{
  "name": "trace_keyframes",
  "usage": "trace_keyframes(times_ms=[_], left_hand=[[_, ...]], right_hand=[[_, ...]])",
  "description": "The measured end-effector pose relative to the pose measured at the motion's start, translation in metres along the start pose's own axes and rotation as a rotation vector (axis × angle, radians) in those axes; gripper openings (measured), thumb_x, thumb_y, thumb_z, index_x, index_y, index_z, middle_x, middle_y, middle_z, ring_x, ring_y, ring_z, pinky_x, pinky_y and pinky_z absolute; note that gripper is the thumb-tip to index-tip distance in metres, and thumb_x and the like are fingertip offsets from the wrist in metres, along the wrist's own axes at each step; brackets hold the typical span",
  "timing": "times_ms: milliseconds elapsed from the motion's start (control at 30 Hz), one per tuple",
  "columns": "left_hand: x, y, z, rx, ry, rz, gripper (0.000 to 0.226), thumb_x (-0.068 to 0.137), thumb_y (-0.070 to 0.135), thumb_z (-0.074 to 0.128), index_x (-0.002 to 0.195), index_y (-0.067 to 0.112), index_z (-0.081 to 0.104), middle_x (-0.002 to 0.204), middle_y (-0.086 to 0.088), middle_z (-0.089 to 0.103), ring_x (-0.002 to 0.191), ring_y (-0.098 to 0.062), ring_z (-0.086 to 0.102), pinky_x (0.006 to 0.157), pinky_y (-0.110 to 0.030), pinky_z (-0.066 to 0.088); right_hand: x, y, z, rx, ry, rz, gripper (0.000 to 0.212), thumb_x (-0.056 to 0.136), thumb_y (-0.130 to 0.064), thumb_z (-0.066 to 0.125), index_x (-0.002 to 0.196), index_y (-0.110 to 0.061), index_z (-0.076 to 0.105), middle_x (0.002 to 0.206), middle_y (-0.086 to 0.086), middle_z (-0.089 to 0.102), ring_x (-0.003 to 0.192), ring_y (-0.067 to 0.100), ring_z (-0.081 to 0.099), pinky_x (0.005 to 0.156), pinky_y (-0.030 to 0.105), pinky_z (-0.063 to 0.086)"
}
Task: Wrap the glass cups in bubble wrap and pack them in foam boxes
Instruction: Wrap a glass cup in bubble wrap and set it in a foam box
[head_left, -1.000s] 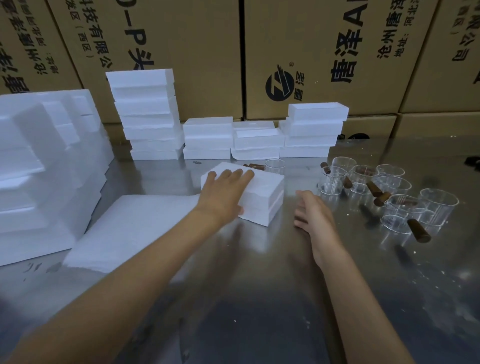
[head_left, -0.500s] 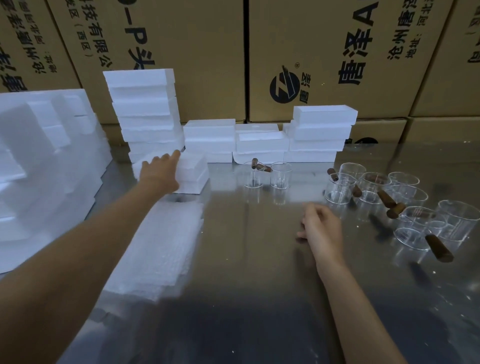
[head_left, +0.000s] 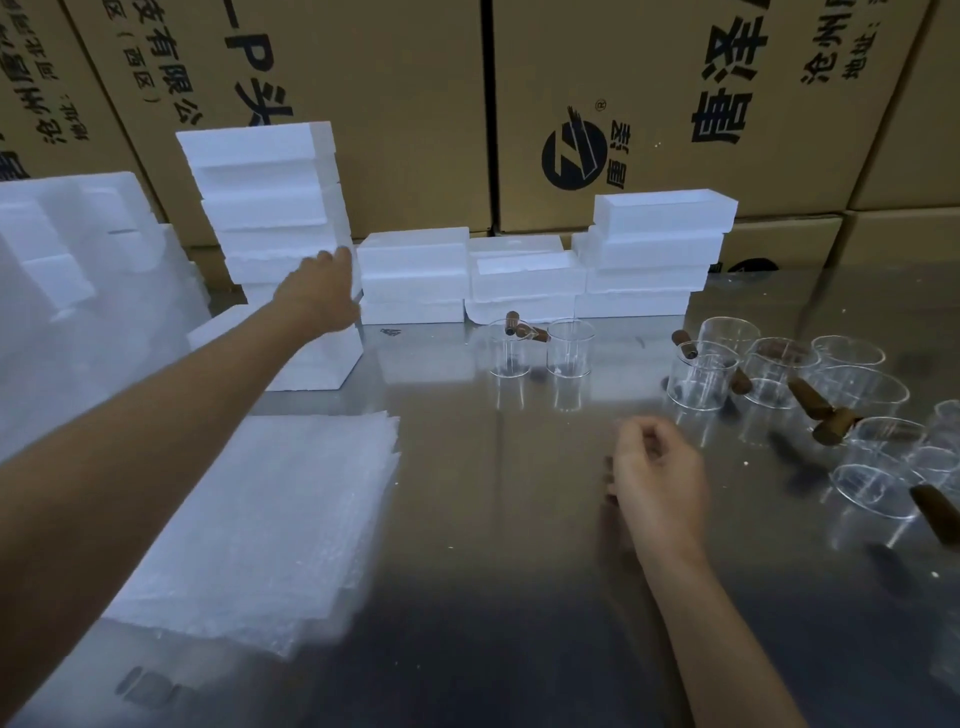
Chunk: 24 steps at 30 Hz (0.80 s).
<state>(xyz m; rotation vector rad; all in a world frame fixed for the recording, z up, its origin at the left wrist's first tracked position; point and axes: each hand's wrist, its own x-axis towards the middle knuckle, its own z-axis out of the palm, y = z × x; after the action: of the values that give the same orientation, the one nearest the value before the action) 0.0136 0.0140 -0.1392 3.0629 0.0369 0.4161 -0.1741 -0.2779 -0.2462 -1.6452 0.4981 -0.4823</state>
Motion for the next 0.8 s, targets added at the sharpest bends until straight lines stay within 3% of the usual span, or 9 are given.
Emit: trace_keyframes(times_ms=[167,333,500,600,800], left_hand=[[0.03,0.073,0.028,-0.212,-0.067,0.218,0.051,0.094,0.008,0.052,0.144,0.005,0.039,0.146,-0.017,0.043,0.133,-0.034,0.041,0.108,-0.041,0.037],[0.062,0.137,0.055,-0.171,-0.109,0.288,0.065,0.098,0.014,0.051,0.156,0.007,0.023,0.163,-0.01,0.022,0.149,-0.028,0.022,0.118,-0.037,0.024],[0.078,0.166,0.075,0.06,0.028,0.196,0.042,0.098,0.014,0.047,0.137,0.0,0.047,0.145,-0.017,0.04,0.132,-0.034,0.036,0.105,-0.043,0.037],[0.078,0.168,0.081,0.054,0.1,0.153,0.039,0.098,0.013,0.048,0.135,0.003,0.05,0.137,-0.018,0.046,0.127,-0.033,0.04,0.101,-0.041,0.038],[0.065,0.161,0.07,-0.015,0.177,0.231,0.028,0.098,0.011,0.049,0.123,0.002,0.058,0.13,-0.017,0.052,0.121,-0.033,0.043,0.1,-0.042,0.038]], right_hand=[[0.004,0.004,-0.001,0.005,-0.002,0.011,0.015,0.087,-0.031,0.054,0.08,-0.024,0.065,0.069,-0.003,0.067,0.074,0.022,0.067,0.078,0.052,0.058],[0.007,0.008,-0.004,0.002,-0.015,0.001,0.016,0.09,-0.03,0.054,0.078,-0.025,0.064,0.068,-0.006,0.067,0.068,0.014,0.065,0.071,0.04,0.056],[0.008,0.008,-0.008,0.0,-0.026,0.002,0.017,0.091,-0.029,0.053,0.078,-0.025,0.063,0.066,-0.007,0.065,0.064,0.011,0.063,0.066,0.033,0.053],[0.01,0.008,-0.007,-0.009,-0.028,0.009,0.017,0.091,-0.031,0.052,0.079,-0.027,0.064,0.066,-0.007,0.064,0.066,0.012,0.064,0.069,0.036,0.056],[0.012,0.008,-0.005,0.01,-0.02,0.026,0.016,0.09,-0.029,0.053,0.08,-0.026,0.065,0.065,-0.012,0.063,0.066,0.013,0.062,0.074,0.046,0.059]])
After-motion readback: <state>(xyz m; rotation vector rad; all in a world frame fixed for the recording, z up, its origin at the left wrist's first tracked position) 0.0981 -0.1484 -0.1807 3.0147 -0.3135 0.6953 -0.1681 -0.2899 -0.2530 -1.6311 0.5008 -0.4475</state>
